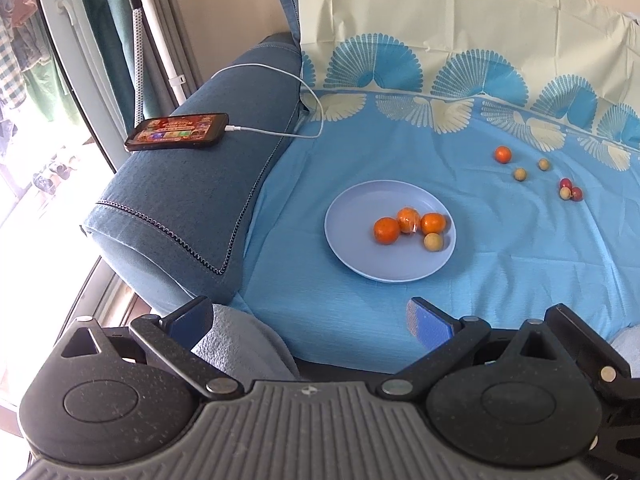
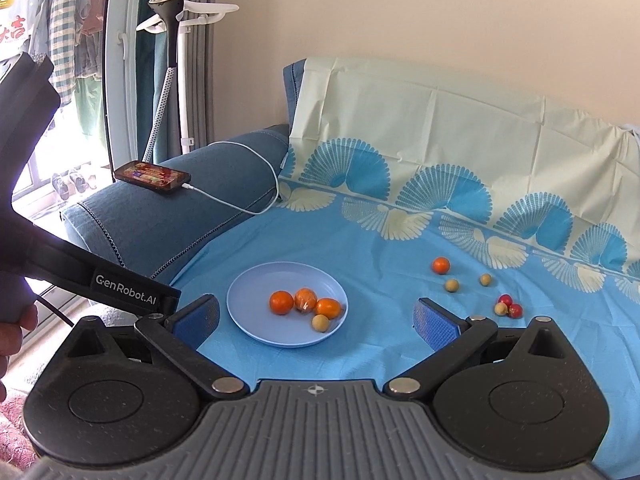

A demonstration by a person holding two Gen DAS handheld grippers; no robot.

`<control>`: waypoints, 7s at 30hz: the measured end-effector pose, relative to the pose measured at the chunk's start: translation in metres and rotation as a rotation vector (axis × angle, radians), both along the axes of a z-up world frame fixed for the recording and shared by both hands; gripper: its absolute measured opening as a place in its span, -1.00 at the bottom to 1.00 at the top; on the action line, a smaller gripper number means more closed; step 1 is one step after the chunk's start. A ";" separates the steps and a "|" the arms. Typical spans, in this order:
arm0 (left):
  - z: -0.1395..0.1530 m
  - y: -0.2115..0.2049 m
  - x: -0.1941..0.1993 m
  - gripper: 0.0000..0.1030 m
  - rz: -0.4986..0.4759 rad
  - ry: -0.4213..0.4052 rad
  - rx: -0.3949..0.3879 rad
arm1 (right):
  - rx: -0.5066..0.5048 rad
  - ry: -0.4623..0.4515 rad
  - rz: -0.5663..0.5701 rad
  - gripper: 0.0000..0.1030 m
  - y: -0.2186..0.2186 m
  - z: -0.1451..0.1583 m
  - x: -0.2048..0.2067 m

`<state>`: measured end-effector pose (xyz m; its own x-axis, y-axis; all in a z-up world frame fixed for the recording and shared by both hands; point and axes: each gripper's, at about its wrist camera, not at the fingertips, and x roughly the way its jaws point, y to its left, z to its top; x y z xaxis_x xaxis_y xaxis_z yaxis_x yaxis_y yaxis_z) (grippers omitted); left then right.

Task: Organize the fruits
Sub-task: 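Lift both tools back from the plate, then close the right tool on a red tomato while the left tool grasps a tan fruit, then carry the tomato in the right tool while the left tool carries the tan fruit to the plate, then open the right tool over the plate while the left tool releases the tan fruit, then lift both tools away from the plate toward the remaining fruits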

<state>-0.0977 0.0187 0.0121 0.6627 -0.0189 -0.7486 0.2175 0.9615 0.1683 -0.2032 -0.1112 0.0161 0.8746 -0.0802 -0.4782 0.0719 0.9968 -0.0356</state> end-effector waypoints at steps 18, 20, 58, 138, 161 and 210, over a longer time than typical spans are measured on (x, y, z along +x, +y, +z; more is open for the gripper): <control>-0.026 -0.071 0.067 0.99 -0.097 0.086 0.024 | 0.098 0.036 -0.205 0.99 -0.065 -0.032 0.021; -0.028 -0.090 0.081 0.99 -0.115 0.103 0.006 | 0.098 0.038 -0.258 0.99 -0.085 -0.039 0.025; -0.203 -0.416 0.291 -0.48 -0.323 0.230 -0.049 | -0.002 0.153 -0.435 -0.13 -0.388 -0.242 0.239; 0.010 0.008 0.010 -0.47 -0.037 0.075 -0.239 | 0.172 0.038 0.012 -0.34 -0.037 0.009 -0.008; -0.060 -0.026 0.165 -0.48 0.014 0.212 -0.182 | 0.174 0.249 0.054 -0.34 -0.045 -0.070 0.142; -0.022 0.009 0.045 0.99 0.038 0.057 -0.078 | 0.071 0.108 0.031 0.98 -0.015 -0.024 0.058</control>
